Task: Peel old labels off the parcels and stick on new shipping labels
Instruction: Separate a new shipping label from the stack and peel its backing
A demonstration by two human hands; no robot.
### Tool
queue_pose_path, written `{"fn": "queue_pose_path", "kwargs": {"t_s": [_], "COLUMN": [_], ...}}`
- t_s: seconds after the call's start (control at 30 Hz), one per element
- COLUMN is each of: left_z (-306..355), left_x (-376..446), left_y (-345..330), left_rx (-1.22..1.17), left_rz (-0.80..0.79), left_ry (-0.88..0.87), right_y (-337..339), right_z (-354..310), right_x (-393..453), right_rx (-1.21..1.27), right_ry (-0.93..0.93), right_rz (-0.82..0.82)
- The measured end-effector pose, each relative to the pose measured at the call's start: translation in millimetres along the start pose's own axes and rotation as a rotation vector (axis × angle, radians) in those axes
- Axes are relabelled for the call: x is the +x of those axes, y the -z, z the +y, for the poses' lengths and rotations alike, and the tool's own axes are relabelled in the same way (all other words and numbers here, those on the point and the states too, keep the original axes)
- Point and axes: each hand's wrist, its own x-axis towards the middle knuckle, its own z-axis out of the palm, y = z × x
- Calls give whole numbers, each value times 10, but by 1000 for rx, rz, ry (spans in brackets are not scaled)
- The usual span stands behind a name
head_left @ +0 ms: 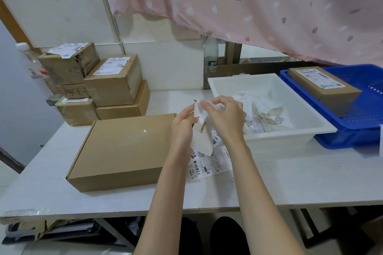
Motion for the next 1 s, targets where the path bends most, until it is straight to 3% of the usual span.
{"fn": "queue_pose_path", "kwargs": {"t_s": [0.07,0.2,0.47,0.67,1.0], "left_z": [29,103,110,17,-44], "left_x": [-20,-51,-25,33,51], "left_y": [-16,-28,-41,-5,-12], "left_rx": [-51,-158,17,-29,-326], "left_rz": [19,101,165,78,-97], "left_ry": [3,92,-35,-32,33], "right_y": [11,16,-1,-76,-30], "right_z": [-17,-35,1,21,-17], "right_x": [0,-48,-51,-29,-32], "right_rx": [-62,44,8,55,387], "right_ry": [66,89,201,103,-192], "right_rz": [24,19,-29,-26,10]}}
